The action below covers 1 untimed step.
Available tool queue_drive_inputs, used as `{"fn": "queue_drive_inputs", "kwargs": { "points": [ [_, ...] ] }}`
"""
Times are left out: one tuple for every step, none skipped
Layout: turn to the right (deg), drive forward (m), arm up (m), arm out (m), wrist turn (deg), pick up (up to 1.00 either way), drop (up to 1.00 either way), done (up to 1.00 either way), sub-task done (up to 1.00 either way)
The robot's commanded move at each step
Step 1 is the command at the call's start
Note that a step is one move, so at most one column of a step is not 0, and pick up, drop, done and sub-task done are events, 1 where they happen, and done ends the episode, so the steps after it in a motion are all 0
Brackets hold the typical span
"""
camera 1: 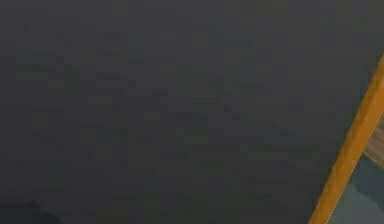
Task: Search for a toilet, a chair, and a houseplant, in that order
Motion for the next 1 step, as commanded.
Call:
{"fn": "queue_drive_inputs", "kwargs": {
  "points": [
    [-45.0,0.0,0.0,0.0,0.0,0.0,0.0,0.0,0.0]
  ]
}}
